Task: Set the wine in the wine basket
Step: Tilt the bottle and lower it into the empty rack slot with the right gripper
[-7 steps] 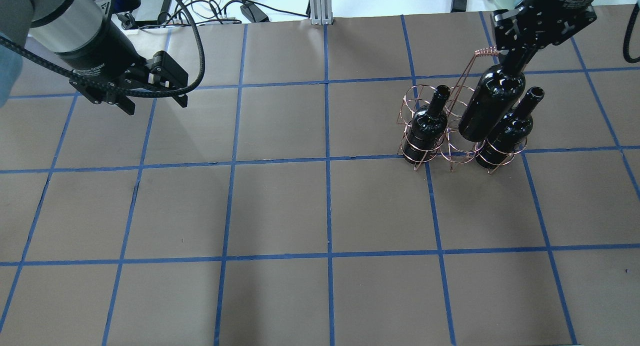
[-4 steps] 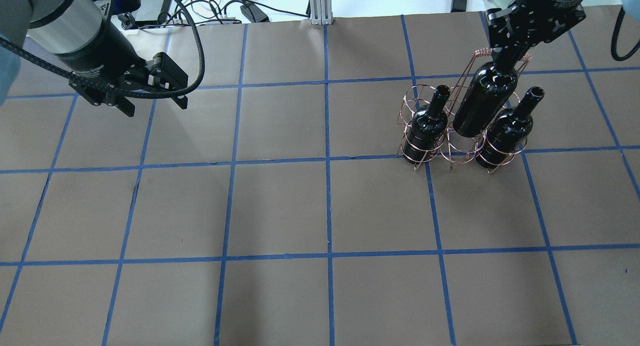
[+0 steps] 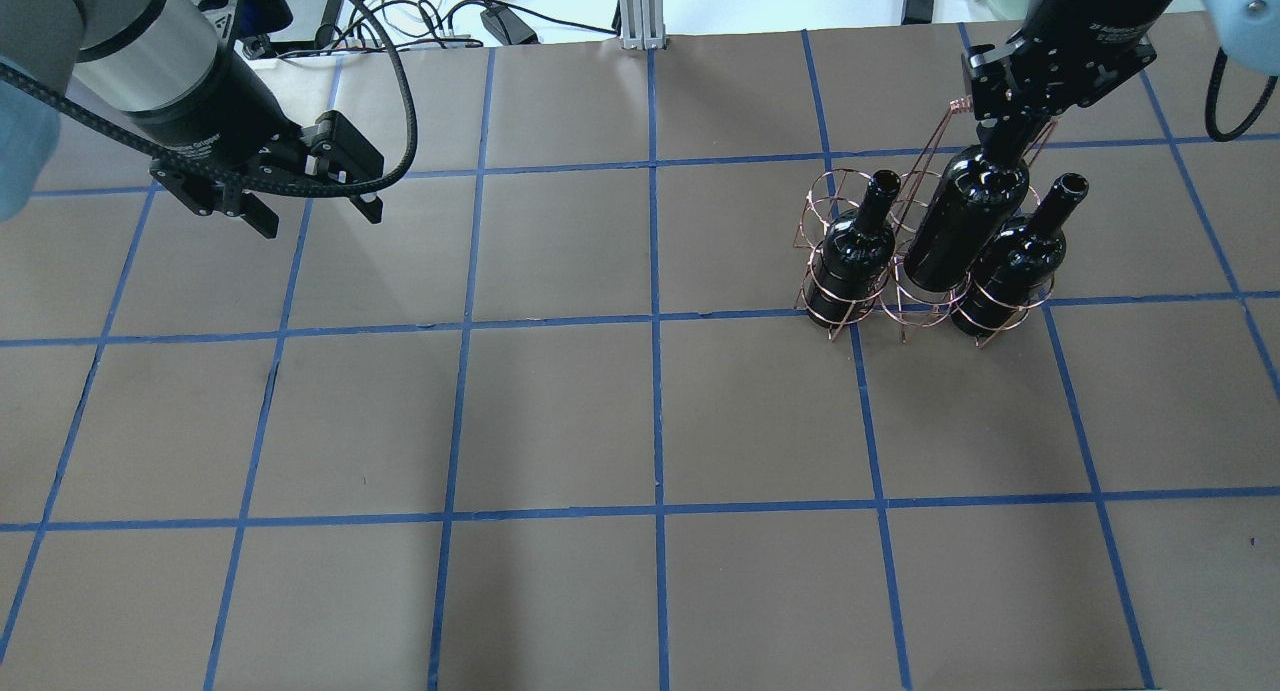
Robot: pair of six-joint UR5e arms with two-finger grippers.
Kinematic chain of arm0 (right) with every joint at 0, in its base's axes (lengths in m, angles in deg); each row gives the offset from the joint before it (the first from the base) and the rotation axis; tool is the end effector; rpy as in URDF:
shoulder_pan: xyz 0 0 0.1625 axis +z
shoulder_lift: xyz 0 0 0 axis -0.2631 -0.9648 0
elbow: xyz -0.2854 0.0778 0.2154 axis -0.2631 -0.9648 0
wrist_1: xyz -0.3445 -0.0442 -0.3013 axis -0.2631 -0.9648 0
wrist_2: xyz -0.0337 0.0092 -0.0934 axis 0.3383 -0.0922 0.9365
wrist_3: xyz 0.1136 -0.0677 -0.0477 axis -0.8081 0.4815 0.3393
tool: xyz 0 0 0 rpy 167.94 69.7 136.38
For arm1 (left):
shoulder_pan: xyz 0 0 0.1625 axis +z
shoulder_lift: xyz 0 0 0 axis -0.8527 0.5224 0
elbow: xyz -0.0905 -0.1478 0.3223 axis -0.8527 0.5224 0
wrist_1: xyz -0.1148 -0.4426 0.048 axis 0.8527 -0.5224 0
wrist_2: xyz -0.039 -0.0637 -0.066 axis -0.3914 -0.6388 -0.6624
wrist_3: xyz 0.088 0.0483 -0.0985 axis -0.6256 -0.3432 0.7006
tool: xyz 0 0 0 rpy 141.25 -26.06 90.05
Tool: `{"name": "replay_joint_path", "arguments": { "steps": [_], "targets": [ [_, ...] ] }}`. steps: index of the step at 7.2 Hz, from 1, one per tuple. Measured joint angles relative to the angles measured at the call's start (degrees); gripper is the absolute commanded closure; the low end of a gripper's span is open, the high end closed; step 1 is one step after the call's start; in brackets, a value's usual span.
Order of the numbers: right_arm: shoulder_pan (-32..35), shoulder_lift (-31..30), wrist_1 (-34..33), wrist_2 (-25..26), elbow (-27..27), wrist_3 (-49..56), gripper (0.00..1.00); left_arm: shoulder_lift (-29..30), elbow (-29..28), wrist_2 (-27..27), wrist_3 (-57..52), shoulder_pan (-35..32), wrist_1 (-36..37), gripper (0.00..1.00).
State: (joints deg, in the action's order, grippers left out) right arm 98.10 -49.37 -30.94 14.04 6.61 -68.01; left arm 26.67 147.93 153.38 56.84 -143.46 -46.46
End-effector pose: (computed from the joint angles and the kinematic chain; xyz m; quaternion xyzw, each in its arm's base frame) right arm 0.0615 -0.5913 0.3909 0.0440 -0.9983 0.0371 0.0014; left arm -0.1006 -0.5413 0.3825 0.0178 -0.9985 0.0072 0.0509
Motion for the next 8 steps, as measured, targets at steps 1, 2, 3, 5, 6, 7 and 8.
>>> {"name": "replay_joint_path", "arguments": {
  "steps": [1,2,3,5,6,7,8],
  "targets": [
    [-0.01,0.08,-0.23,-0.04,0.08,0.06,1.0,0.12,0.0,-0.07,0.0,-0.13,0.04,0.0],
    [0.0,0.19,-0.35,-0.06,0.13,0.06,1.0,0.15,0.0,-0.15,0.0,-0.17,0.07,0.0],
    [0.02,0.32,-0.4,-0.06,0.15,0.05,1.0,0.18,0.0,-0.22,0.0,-0.2,0.06,0.0],
    [0.03,0.41,-0.39,-0.08,0.3,0.02,1.0,0.19,0.01,-0.38,0.0,-0.21,0.08,0.0],
    [0.03,0.43,-0.31,-0.15,0.51,-0.04,1.0,0.19,0.03,-0.4,0.0,-0.21,0.06,0.0],
    [0.03,0.43,-0.33,-0.18,1.01,-0.07,1.0,0.19,0.06,-0.4,0.0,-0.21,0.05,0.0],
    [0.03,0.44,-0.77,-0.17,1.76,-0.03,1.0,0.19,0.08,-0.38,0.0,-0.21,0.06,0.0]
  ]
}}
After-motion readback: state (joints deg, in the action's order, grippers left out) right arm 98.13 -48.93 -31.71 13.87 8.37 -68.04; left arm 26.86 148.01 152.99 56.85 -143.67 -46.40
